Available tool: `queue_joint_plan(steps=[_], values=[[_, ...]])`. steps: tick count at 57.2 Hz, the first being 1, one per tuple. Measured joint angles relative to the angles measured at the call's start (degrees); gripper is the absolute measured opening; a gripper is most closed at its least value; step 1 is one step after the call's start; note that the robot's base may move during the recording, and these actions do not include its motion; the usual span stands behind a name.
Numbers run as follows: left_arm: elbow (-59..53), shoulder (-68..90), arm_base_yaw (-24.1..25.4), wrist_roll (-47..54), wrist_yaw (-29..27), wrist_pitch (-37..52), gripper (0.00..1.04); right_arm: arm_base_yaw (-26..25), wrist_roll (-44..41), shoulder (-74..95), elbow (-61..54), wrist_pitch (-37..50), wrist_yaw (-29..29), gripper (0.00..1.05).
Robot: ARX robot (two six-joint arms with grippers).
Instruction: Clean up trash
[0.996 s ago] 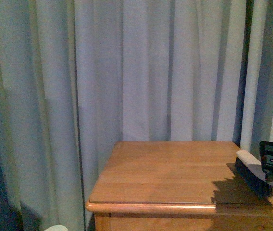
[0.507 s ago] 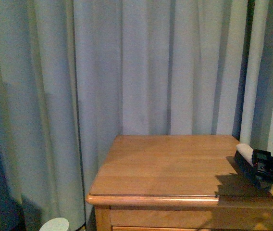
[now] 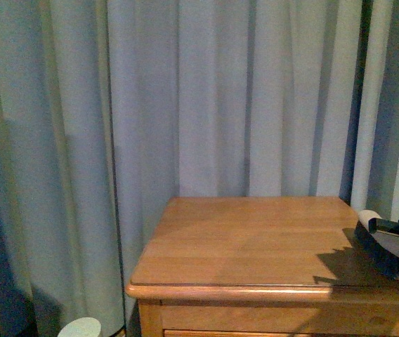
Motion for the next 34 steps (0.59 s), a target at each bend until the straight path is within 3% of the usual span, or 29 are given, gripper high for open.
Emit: queue_joint_plan(steps=[19, 34], values=[[0.0, 0.0, 0.0, 0.0, 0.0, 0.0, 0.27, -0.94, -2.67, -1.49, -2.21, 3.8, -0.68, 0.21], [0.0, 0.0, 0.0, 0.0, 0.0, 0.0, 0.27, 0.44, -11.17, -15.41, -13.66, 20.06, 6.43, 0.21]])
